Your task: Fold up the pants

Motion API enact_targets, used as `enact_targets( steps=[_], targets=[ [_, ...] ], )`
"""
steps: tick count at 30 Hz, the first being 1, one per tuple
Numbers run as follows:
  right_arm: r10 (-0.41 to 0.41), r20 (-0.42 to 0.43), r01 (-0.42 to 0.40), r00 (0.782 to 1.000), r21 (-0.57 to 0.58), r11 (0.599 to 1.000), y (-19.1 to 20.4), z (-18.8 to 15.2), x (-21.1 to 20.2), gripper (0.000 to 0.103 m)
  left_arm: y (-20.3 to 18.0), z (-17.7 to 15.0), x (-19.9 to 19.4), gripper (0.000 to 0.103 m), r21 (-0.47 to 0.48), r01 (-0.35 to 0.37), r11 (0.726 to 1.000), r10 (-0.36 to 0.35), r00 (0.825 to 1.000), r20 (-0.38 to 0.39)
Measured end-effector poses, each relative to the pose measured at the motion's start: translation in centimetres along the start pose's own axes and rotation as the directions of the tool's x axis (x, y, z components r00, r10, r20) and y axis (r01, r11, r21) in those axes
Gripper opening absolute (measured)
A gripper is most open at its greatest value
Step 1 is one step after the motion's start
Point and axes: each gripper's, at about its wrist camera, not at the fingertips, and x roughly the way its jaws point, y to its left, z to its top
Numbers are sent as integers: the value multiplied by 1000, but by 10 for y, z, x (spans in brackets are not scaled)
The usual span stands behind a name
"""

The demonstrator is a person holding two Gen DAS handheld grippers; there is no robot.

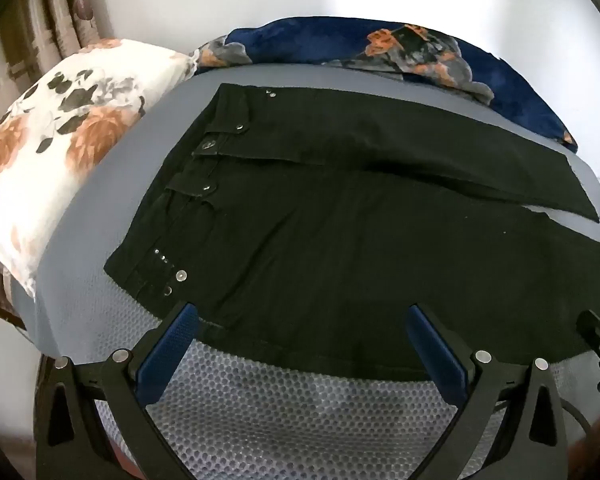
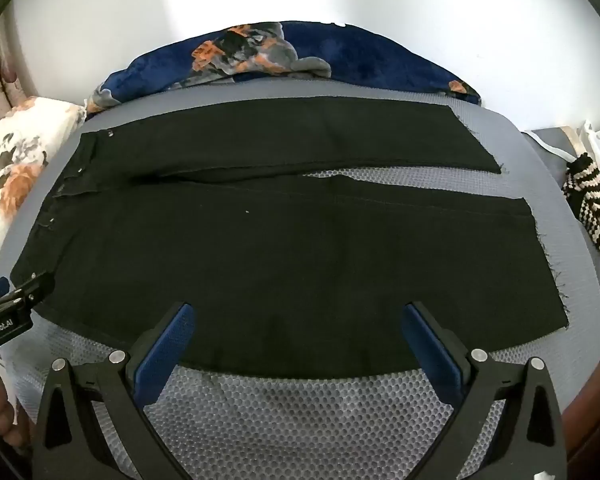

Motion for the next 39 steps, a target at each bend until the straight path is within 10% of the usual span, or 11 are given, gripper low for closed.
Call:
enact_targets(
  steps=[39],
  targets=[
    [-1,-60,3,998,18,1000,0,-3,21,102,15,-13,28,103,11,-29,1000,29,998,-64]
  ],
)
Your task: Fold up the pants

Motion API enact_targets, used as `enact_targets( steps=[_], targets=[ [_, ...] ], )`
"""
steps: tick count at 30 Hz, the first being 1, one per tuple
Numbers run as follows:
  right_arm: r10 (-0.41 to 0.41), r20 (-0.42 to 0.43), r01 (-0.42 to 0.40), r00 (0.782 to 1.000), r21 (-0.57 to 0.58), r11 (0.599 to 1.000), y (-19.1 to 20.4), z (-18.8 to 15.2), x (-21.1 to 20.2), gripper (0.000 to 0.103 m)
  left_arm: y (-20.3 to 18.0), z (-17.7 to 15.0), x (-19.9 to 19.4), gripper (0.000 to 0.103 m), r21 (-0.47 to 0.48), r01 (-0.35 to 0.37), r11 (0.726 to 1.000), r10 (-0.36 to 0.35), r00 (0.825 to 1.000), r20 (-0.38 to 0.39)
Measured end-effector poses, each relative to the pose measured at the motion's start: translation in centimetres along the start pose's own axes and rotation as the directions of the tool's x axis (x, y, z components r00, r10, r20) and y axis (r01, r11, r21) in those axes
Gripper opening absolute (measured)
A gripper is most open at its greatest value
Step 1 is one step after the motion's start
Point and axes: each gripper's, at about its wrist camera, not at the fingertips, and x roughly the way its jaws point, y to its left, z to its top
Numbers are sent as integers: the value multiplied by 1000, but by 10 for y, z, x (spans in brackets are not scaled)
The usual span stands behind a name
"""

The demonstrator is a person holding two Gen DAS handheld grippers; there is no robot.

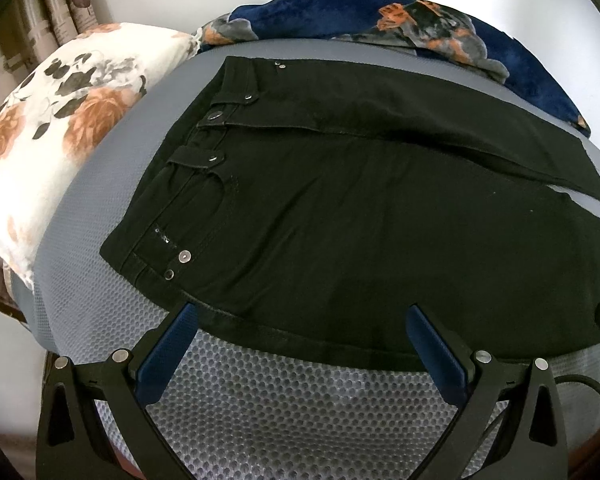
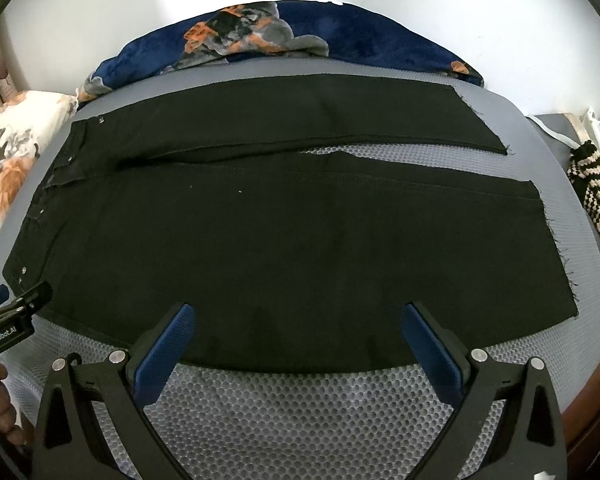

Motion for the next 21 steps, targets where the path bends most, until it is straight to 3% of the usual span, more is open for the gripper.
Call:
enact_targets(
  steps=[21],
  targets=[
    [2,-19,-2,1000,-7,1000,4,-3,6,102,4,0,6,103,-9,-12,1000,12,1000,-21]
  ],
)
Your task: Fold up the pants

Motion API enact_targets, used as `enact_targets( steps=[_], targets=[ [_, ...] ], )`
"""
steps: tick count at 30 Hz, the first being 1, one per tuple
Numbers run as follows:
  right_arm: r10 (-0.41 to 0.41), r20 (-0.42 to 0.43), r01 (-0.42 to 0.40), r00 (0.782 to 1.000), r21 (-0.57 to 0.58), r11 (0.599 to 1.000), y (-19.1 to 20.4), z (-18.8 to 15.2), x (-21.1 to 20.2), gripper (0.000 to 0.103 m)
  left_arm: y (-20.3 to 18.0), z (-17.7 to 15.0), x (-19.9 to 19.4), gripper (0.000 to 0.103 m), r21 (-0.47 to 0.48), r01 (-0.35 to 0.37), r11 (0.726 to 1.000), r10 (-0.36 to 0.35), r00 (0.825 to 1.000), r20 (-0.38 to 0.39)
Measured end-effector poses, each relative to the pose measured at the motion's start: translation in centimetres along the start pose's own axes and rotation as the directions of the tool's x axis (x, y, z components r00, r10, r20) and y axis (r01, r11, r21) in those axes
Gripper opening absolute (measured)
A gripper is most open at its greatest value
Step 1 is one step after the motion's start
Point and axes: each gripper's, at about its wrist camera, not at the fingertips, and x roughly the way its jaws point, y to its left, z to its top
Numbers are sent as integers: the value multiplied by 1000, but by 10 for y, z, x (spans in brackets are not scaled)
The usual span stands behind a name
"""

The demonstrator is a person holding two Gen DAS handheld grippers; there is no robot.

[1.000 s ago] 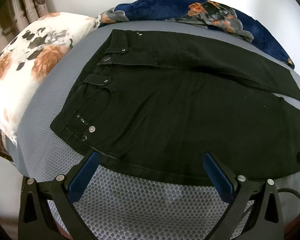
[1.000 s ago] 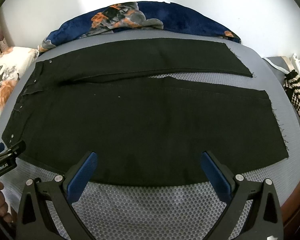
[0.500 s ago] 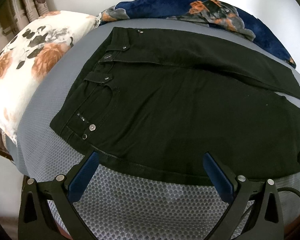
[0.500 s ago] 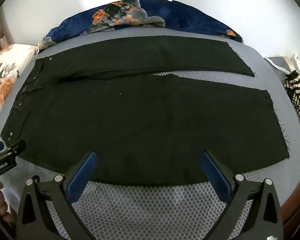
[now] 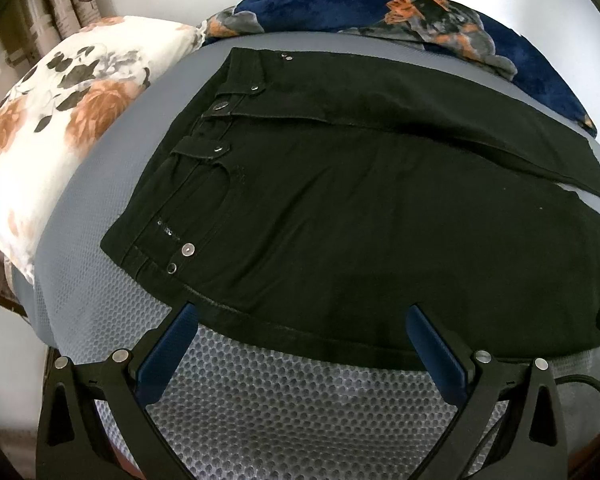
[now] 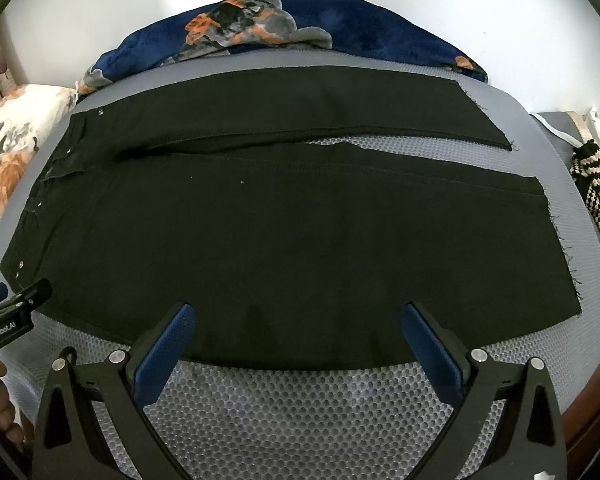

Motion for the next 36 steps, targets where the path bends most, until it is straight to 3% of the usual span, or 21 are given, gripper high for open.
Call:
enact_targets(
  steps=[15,36],
  targets=[
    [-7,18,7,1000,4,1000,-1,0,-3,102,1,-2,-2,103,3,10,1000,-10,1000,12],
    [-66,99,64,993,22,998,-11,-5,-31,102,-24,1,-40,103,109,97,989,-112,983,146]
  ],
)
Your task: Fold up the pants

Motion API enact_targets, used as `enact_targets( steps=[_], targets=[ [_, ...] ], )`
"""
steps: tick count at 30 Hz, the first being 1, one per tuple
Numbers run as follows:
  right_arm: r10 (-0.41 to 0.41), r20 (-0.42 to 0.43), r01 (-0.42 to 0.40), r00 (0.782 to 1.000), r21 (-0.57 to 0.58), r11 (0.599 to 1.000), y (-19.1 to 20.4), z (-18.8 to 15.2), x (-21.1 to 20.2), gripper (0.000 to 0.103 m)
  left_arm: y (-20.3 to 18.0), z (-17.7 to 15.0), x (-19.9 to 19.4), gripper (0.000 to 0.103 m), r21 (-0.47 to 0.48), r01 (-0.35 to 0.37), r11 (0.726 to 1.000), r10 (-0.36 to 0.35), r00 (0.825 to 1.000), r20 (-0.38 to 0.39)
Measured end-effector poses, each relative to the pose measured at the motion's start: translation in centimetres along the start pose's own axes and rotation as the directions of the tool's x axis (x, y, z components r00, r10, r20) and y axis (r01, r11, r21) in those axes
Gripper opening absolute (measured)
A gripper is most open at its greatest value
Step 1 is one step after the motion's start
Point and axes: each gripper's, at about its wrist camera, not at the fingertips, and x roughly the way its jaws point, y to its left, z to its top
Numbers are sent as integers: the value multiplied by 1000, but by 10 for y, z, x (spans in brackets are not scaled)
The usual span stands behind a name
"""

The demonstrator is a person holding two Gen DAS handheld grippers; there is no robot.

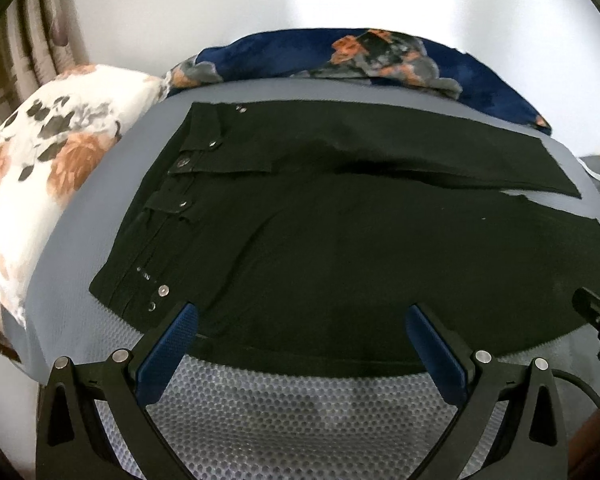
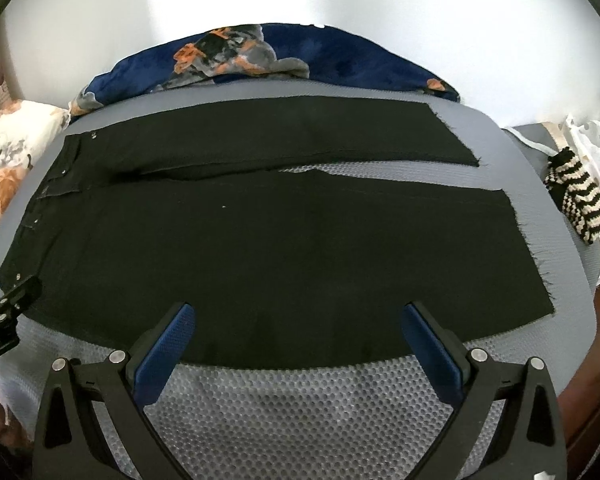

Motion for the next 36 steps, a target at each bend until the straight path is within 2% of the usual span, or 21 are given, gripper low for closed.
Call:
enact_targets(
  steps=[15,26,33,36],
  targets=[
    [-27,65,27,998,-4,1000,-12,-5,-30,102,-11,-2,-38,103,57,66,996,-72,993,96],
    [-28,120,31,992,-25,999,-14,-3,-53,102,-7,-2,-62,103,49,67,997,-74,986,151],
    [10,116,-3,993,-56,998,-13,6,-49,102,7,3,-62,103,4,54,999,-54,987,149],
    [75,80,-70,994,-71,995,-14,13,-39,102,15,9,-52,103,-19,40,999,-38,991,125]
  ],
)
